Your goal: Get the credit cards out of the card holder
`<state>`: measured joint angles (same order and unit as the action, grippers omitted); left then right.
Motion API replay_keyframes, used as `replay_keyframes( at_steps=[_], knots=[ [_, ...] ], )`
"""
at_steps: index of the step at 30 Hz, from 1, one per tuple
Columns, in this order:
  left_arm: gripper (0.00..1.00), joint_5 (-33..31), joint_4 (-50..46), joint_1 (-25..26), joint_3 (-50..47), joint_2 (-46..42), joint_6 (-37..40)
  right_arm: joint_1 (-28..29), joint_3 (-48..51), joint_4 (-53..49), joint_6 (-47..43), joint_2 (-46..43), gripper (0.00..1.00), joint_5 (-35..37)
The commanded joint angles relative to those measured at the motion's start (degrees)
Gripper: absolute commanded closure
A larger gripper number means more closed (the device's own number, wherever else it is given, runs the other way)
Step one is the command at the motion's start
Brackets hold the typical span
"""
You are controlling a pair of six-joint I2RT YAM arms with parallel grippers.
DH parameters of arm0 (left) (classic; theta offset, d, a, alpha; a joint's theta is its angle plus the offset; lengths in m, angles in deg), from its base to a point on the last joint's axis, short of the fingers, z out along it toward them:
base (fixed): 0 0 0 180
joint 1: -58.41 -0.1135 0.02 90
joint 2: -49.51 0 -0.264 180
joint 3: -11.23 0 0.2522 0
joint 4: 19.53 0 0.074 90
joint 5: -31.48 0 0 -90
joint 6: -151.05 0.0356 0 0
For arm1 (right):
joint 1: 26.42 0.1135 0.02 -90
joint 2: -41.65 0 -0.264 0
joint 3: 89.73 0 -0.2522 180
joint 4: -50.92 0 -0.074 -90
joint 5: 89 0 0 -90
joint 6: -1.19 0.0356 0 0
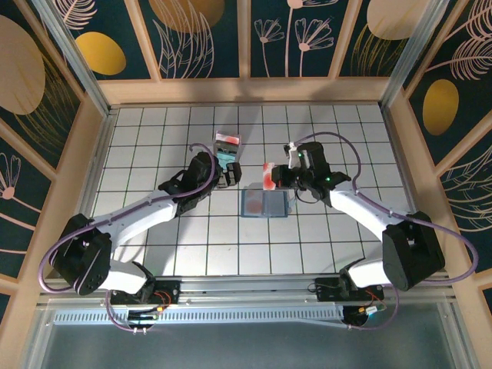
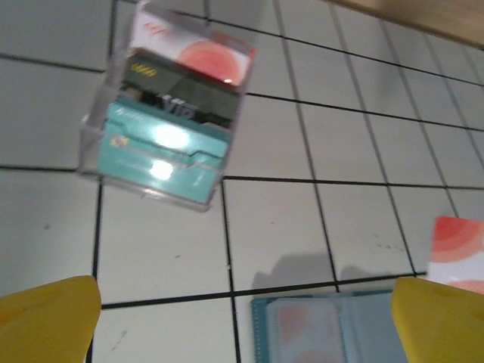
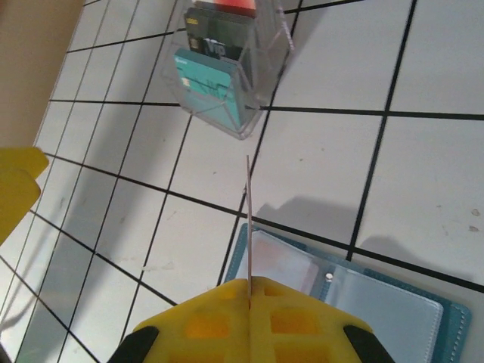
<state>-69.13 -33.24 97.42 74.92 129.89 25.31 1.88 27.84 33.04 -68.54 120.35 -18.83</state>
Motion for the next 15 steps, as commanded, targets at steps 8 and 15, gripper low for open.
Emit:
replay_keyframes(
  at_steps=[8, 15],
  knots=[
    [0.15, 19.0, 3.1, -2.7, 7.4, 2.7, 18.8, 0.6, -2.3, 0.2, -9.8, -2.9, 1.0, -10.4],
    [0.18, 35.5, 4.7, -3.1, 6.9, 2.0, 29.1, 0.4, -1.9, -1.0, -15.4, -6.3, 1.0, -19.7]
  ],
)
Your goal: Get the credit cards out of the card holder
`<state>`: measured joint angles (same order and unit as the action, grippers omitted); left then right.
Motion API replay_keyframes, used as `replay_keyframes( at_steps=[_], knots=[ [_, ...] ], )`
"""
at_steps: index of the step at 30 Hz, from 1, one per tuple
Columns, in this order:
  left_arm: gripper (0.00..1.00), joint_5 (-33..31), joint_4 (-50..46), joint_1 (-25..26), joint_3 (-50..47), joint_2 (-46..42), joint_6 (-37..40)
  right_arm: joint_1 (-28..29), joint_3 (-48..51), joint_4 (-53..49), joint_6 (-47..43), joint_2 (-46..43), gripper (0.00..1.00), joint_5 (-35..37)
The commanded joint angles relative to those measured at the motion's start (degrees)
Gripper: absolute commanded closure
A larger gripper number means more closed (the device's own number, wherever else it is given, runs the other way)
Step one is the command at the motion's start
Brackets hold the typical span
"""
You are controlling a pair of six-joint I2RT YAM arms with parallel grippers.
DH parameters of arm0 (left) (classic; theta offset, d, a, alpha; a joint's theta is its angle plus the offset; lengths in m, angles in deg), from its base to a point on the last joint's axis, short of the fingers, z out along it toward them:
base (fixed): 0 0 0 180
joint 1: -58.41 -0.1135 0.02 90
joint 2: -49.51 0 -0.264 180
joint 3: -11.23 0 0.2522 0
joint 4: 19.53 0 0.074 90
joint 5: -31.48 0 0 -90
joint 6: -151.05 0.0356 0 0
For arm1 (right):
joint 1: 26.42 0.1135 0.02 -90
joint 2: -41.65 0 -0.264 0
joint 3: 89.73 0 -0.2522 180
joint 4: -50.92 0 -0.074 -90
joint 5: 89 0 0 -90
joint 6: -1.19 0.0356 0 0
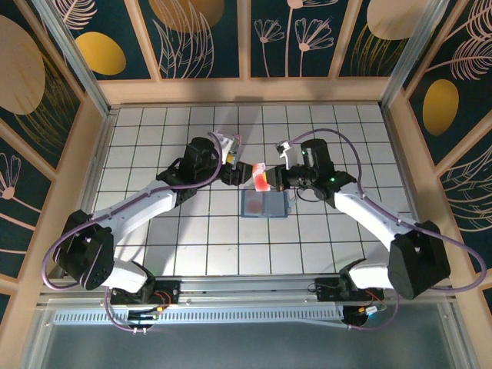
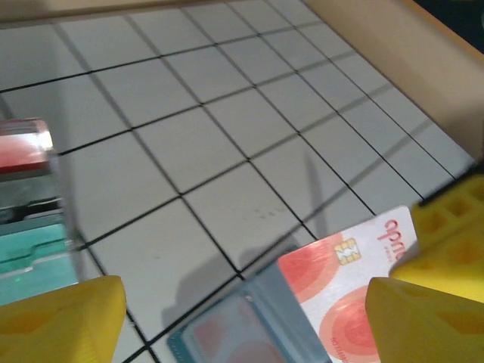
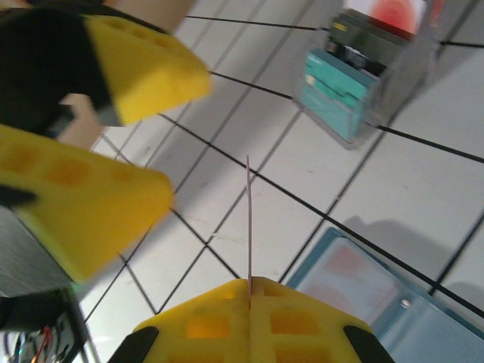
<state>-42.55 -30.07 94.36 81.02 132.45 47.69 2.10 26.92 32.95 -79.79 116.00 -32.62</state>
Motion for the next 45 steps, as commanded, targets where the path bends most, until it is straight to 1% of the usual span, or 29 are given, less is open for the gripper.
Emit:
replay_keyframes(
  at_steps=[1, 5, 8, 9, 11, 12, 15, 21, 23, 26, 28, 31, 33, 34, 36, 40, 43, 45],
  knots=[
    [0.18, 9.9, 1.0, -0.1, 1.0, -0.8, 8.0, 0.2, -1.1, -1.4, -4.8, -2.0, 1.0, -7.1],
    [0.19, 12.9, -3.4, -0.1, 3.3, -0.1, 12.3, 0.1, -1.8, -2.6, -7.0, -1.9, 1.0, -12.4],
    [0.24, 16.1, -7.0, 0.0, 5.2, 1.4, 15.3, 0.1, -2.9, -4.1, -8.8, -1.5, 1.0, -14.9],
    [0.27, 17.0, -8.0, -0.1, 5.7, 1.9, 16.1, 0.1, -3.3, -4.8, -9.4, -1.4, 1.0, -15.4],
    [0.37, 19.2, -9.5, -0.1, 6.6, 2.8, 17.3, 0.0, -3.7, -5.5, -10.3, -1.4, 1.0, -16.1],
    [0.45, 20.9, -10.7, -0.1, 7.2, 3.2, 17.9, 0.0, -3.8, -5.7, -10.8, -1.5, 1.0, -16.3],
    [0.61, 26.2, -13.7, -0.1, 8.0, 3.9, 20.4, -0.7, -3.8, -6.0, -11.9, -1.6, 1.0, -17.7],
    [0.82, 27.3, -14.8, 0.0, 7.6, 3.6, 21.0, -2.5, -4.2, -5.1, -12.7, -1.8, 1.0, -21.4],
    [0.87, 28.2, -15.3, -0.1, 7.8, 3.8, 21.2, -2.8, -4.0, -4.5, -12.5, -1.8, 1.0, -22.1],
    [1.0, 30.5, -15.5, 0.0, 8.1, 4.0, 21.7, -2.9, -3.9, -3.1, -11.8, -1.9, 1.0, -23.0],
    [1.0, 32.0, -15.4, -0.1, 8.3, 3.8, 21.8, -3.0, -3.8, -2.2, -11.3, -2.2, 1.0, -23.0],
    [1.0, 34.0, -14.8, 0.0, 8.5, 3.1, 21.5, -3.2, -3.6, -0.7, -10.1, -3.1, 1.0, -21.0],
    [1.0, 33.9, -12.2, 0.0, 7.6, 1.7, 19.4, -3.9, -2.6, 0.8, -8.5, -4.8, 0.65, -17.2],
    [1.0, 33.1, -10.3, 0.0, 6.9, 0.6, 18.0, -4.5, -1.7, 1.8, -8.0, -6.1, 0.6, -16.1],
    [1.0, 30.0, -3.6, -0.1, 3.9, -2.8, 12.9, -6.4, 1.8, 5.8, -5.2, -10.1, 0.46, -12.5],
    [1.0, 23.6, 12.5, -0.1, -3.6, -9.7, 0.8, -10.3, 10.1, 17.2, 3.2, -18.3, 0.33, -10.0],
    [1.0, 18.0, 23.8, -0.1, -9.5, -14.1, -7.9, -10.6, 16.2, 28.4, 11.0, -21.7, 0.29, -10.3],
    [1.0, 14.1, 28.9, 0.0, -12.6, -16.1, -12.4, -10.4, 20.6, 39.9, 17.8, -21.3, 0.28, -12.8]
  ],
)
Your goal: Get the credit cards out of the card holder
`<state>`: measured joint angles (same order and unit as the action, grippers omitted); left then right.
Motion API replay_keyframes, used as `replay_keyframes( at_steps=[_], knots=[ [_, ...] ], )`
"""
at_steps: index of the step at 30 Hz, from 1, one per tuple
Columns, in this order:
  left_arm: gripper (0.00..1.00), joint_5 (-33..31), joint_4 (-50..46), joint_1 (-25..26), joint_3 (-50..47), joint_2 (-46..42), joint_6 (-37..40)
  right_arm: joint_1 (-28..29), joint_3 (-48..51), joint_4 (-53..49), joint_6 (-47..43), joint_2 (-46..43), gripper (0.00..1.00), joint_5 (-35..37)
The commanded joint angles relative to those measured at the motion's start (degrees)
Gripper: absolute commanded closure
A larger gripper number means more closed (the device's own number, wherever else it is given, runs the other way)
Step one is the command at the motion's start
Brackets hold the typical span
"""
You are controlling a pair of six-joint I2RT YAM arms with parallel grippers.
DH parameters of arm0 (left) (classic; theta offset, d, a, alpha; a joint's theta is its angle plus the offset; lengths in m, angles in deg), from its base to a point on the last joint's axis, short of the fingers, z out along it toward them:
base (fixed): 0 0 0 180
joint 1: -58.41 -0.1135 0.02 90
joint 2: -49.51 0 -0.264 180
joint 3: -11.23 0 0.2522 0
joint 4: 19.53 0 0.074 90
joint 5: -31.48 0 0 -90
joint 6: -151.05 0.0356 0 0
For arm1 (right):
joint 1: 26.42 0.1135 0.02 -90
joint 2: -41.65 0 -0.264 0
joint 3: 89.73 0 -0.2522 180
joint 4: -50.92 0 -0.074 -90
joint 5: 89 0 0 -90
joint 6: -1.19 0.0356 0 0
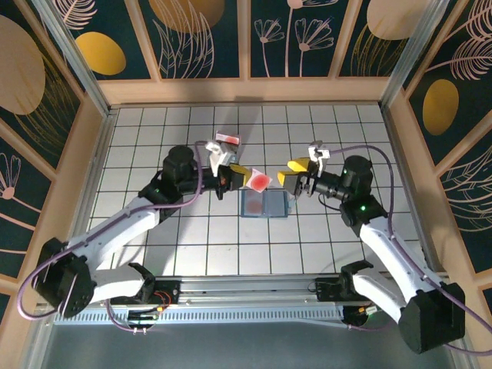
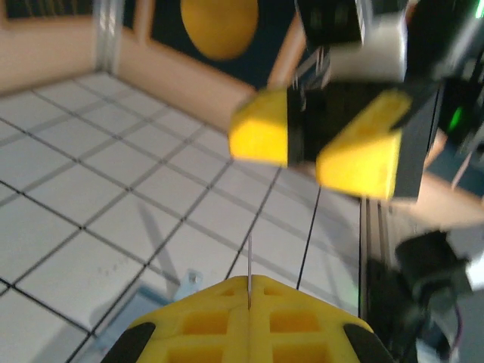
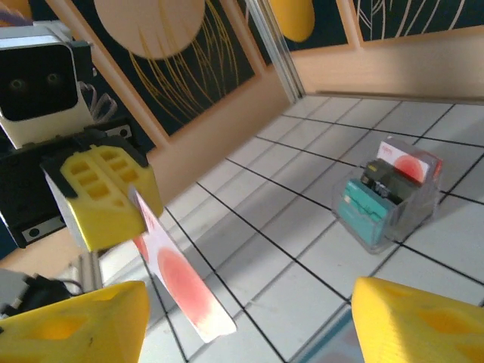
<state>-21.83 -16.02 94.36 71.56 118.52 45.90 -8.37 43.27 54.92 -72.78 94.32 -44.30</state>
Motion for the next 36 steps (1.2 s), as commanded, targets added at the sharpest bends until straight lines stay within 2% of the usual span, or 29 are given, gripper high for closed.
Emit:
replay_keyframes(
  at_steps=[1, 3, 6, 11, 13, 17, 21, 25, 29, 30, 31, 32, 34, 36],
  knots=[
    [1.0, -7.6, 16.5, -0.1, -4.1, -2.9, -12.1, 0.5, 5.7, 22.5, 13.4, 1.0, 0.28, -1.8],
    [1.0, -7.8, 20.9, -0.1, -6.0, -3.8, -15.7, 1.6, 8.2, 33.0, 18.1, 3.7, 0.28, -3.2],
    [1.0, -8.1, 24.1, -0.1, -7.2, -4.1, -18.9, 3.5, 8.8, 43.3, 21.6, 8.3, 0.28, -5.0],
    [1.0, -8.7, 26.4, -0.1, -8.1, -3.9, -21.3, 6.9, 6.1, 53.0, 24.8, 15.9, 0.31, -8.2],
    [1.0, -8.3, 27.8, -0.1, -8.4, -3.7, -22.4, 7.7, 4.7, 54.9, 25.7, 18.6, 0.35, -8.9],
    [1.0, -8.3, 28.1, -0.1, -8.8, -3.4, -23.0, 7.9, 2.5, 60.5, 29.3, 22.7, 0.5, -10.7],
    [1.0, -8.0, 29.0, -0.1, -8.9, -2.4, -23.8, 8.3, 1.0, 60.5, 29.8, 23.9, 0.71, -11.3],
    [1.0, -7.5, 30.0, -0.1, -8.7, -1.0, -24.6, 8.7, -0.1, 57.3, 28.4, 23.8, 1.0, -11.3],
    [1.0, -7.0, 27.0, 0.0, -6.6, -0.1, -22.6, 9.4, -1.6, 45.1, 21.1, 21.3, 1.0, -9.7],
    [0.89, -6.8, 24.1, 0.0, -5.2, -0.1, -20.8, 9.6, -2.2, 40.6, 18.2, 20.3, 1.0, -8.7],
    [0.7, -6.9, 19.7, 0.0, -3.3, -0.2, -17.6, 9.8, -3.2, 33.8, 14.5, 19.1, 1.0, -7.5],
    [0.56, -7.2, 14.8, -0.1, -1.0, -0.3, -13.8, 10.1, -4.7, 26.1, 10.0, 17.8, 1.0, -5.7],
    [0.42, -9.1, 5.0, 0.0, 3.9, -0.4, -6.2, 10.6, -7.5, 12.6, 2.1, 16.0, 1.0, -2.4],
    [0.36, -9.9, -4.1, -0.1, 9.1, 0.3, 0.9, 10.9, -9.8, 2.8, -3.3, 15.1, 1.0, -0.7]
  ],
)
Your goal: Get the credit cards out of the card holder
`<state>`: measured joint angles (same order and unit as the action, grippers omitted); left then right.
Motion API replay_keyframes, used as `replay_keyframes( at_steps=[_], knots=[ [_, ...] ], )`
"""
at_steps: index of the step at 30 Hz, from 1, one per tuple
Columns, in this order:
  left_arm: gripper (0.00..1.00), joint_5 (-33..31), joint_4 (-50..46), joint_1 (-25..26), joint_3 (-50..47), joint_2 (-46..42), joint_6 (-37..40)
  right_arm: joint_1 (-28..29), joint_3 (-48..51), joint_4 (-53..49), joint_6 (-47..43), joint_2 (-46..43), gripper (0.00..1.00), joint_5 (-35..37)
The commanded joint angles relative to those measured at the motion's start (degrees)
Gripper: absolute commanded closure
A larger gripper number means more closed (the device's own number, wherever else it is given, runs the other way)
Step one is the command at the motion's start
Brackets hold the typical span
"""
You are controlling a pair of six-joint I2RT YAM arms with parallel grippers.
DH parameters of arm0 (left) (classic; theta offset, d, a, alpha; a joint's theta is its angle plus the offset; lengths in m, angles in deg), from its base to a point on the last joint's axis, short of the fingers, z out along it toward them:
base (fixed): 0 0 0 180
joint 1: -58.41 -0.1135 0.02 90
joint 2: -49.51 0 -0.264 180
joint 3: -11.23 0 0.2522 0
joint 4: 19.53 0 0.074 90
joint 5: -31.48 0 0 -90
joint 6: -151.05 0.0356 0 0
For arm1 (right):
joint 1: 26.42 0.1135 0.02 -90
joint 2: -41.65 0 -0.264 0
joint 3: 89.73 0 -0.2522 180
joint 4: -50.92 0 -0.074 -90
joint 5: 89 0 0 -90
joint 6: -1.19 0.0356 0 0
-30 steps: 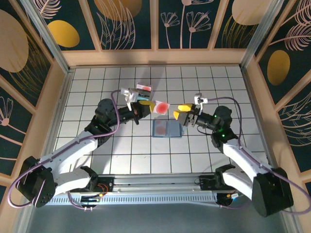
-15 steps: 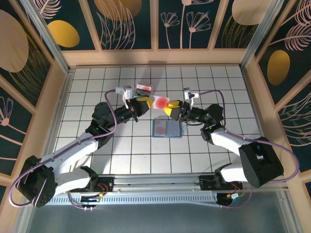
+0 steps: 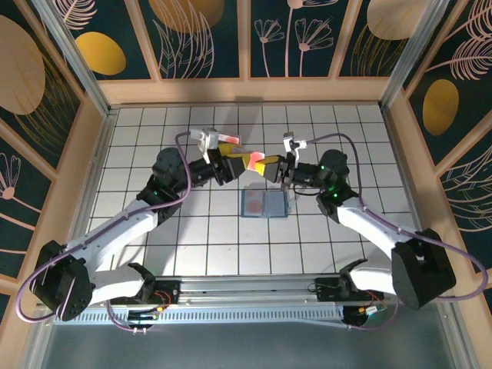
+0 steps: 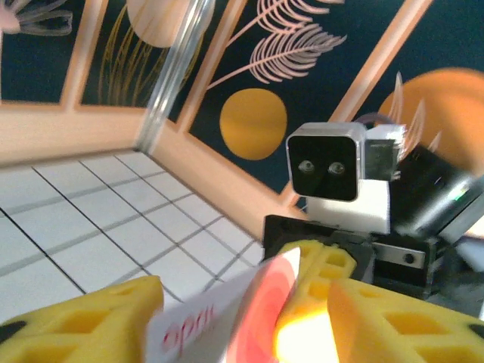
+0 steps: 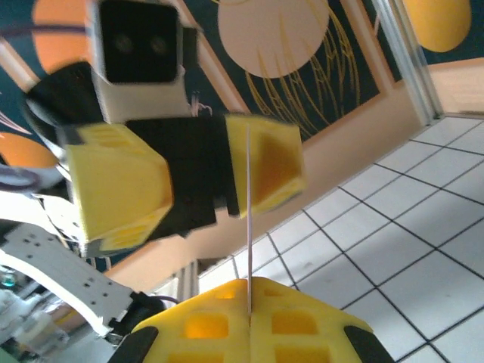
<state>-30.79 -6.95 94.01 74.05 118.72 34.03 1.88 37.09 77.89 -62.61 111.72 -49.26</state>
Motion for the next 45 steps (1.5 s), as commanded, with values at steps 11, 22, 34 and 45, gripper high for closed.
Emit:
replay_keyframes(
  at_steps=[11, 22, 34, 45],
  knots=[
    [0.47, 8.2, -52.0, 0.3, 32.0, 14.5, 43.5, 0.5, -10.6, -43.4, -26.1, -4.7, 1.0, 2.0],
    [0.55, 7.1, -58.2, 0.2, 31.2, 15.1, 53.6, 0.5, -10.7, -45.1, -27.7, -6.4, 1.0, 1.2],
    [0.45, 18.3, -57.6, -4.8, 25.4, 10.0, 57.5, 0.0, -10.1, -43.7, -27.5, -7.0, 1.0, 0.8],
    [0.5, 22.0, -63.2, -4.9, 29.2, 15.9, 61.3, -0.1, -10.0, -42.2, -26.9, -7.3, 1.0, -2.4]
  ],
)
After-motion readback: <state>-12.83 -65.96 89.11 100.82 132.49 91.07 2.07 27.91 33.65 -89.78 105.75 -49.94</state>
